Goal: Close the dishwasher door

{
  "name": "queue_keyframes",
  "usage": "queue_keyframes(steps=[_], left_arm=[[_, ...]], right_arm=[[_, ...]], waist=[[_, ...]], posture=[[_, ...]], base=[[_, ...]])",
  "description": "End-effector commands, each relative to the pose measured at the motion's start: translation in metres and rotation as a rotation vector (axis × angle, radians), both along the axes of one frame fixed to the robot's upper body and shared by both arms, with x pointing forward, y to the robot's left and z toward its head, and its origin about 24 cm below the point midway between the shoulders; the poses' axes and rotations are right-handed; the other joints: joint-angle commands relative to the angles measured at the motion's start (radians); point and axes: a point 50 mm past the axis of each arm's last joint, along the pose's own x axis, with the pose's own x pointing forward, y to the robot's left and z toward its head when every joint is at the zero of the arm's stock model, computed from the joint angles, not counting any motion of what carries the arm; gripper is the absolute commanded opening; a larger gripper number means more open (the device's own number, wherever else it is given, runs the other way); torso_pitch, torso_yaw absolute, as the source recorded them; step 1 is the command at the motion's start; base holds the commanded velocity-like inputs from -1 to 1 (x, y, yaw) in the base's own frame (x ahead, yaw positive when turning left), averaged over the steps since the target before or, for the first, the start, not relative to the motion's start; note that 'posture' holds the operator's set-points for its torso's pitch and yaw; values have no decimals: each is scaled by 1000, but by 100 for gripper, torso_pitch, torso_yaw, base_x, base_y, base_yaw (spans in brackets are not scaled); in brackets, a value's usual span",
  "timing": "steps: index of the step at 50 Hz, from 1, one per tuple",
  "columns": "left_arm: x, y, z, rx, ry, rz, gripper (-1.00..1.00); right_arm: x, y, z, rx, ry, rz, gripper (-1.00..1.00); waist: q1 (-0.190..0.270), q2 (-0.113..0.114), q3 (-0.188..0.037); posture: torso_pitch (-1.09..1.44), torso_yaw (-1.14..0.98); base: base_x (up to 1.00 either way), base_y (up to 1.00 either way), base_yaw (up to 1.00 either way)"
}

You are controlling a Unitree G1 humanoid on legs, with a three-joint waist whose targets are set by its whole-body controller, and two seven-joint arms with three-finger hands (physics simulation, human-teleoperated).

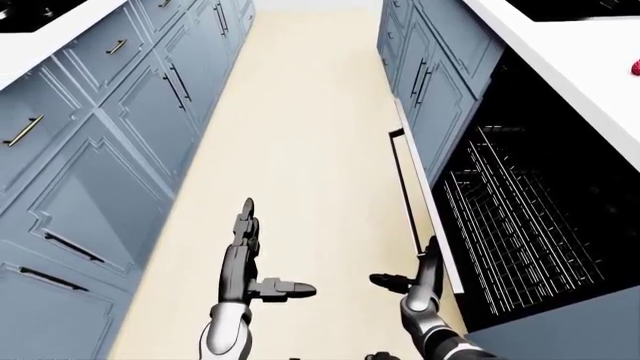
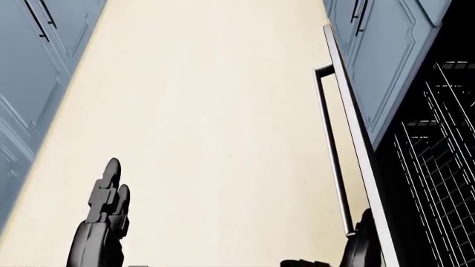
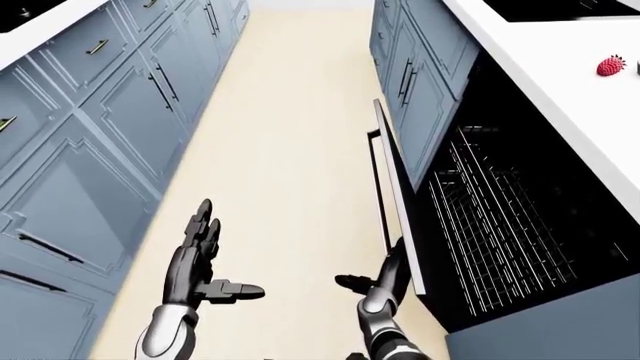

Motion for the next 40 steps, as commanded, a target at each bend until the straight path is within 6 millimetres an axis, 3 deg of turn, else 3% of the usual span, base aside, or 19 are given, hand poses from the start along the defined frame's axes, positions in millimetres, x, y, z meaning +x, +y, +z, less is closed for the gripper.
queue_keyframes(steps=[1,40], left_arm=[[2,0,15,1,-85,0,100],[2,0,16,0,-84,3,100]], right_arm=[[20,-20,27,-45,-156,-99,100],[16,-51,31,-93,-163,-176,100]], waist=[[-8,-8,-29],[-5,-15,-30]], posture=[[15,0],[15,0]], base=[[0,0,0],[0,0,0]])
